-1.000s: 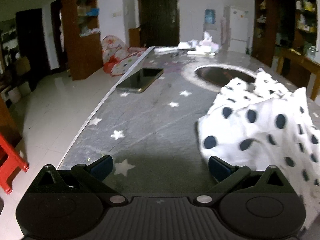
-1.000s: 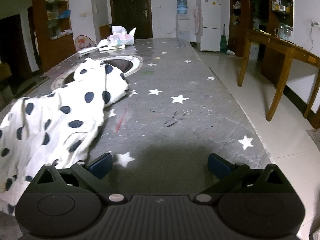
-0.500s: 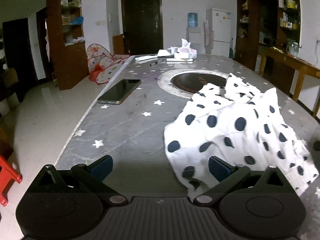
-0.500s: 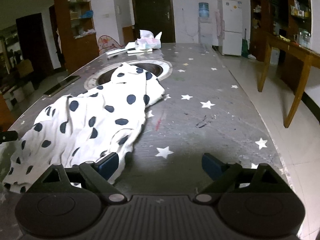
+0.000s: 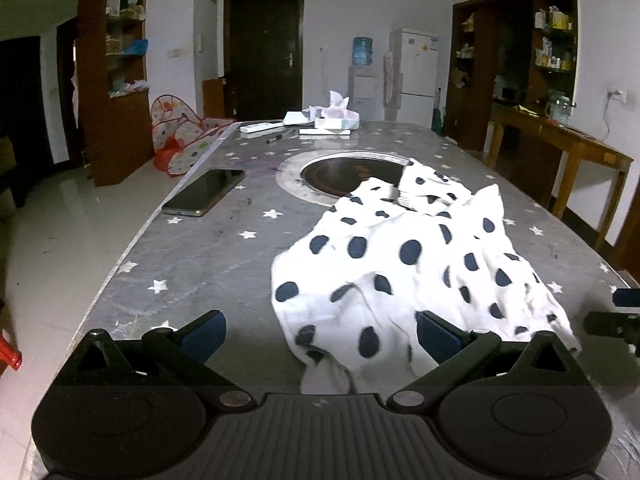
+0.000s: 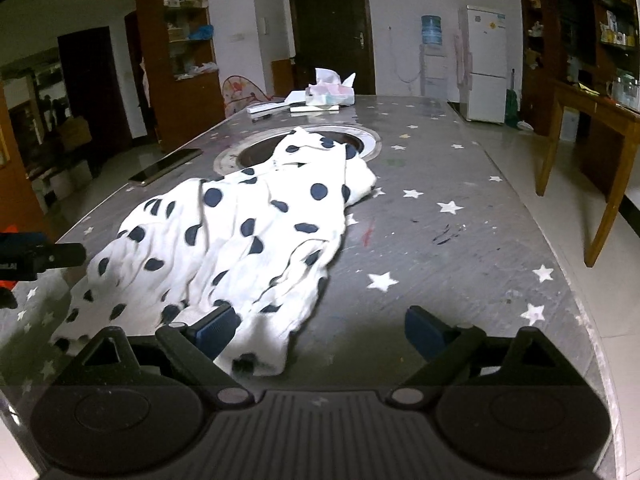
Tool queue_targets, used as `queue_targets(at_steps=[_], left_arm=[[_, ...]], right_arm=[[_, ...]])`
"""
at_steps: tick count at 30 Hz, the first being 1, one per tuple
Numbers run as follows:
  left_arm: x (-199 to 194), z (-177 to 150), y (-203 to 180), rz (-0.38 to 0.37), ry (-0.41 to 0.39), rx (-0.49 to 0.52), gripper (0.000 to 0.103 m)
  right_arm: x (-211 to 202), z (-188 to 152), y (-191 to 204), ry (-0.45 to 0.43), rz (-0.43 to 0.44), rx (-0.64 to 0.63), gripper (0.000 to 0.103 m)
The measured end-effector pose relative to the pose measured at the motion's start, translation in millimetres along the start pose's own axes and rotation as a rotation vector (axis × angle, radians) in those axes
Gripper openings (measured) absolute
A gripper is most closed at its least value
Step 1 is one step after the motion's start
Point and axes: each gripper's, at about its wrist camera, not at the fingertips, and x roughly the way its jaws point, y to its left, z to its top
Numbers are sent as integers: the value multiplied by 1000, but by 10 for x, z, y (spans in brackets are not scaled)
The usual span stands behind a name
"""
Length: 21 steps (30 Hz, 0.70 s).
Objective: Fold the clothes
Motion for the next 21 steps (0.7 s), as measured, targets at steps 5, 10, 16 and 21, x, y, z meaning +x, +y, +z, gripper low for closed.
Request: queue_targets(at_steps=[5, 10, 16, 21], left_arm=[[-90, -64, -56, 3, -2, 5, 103], [-170, -127, -76, 17, -3, 7, 103], [-233, -159, -50, 30, -2, 4, 103], [-189, -132, -56, 34, 10, 5, 103]], right_arm=[[-88, -86, 114, -3, 16, -17, 93], [-175, -164, 223, -8, 23, -45, 93], [-196, -169, 302, -10, 34, -64, 90], [-160, -141, 327, -6, 36, -66, 88]])
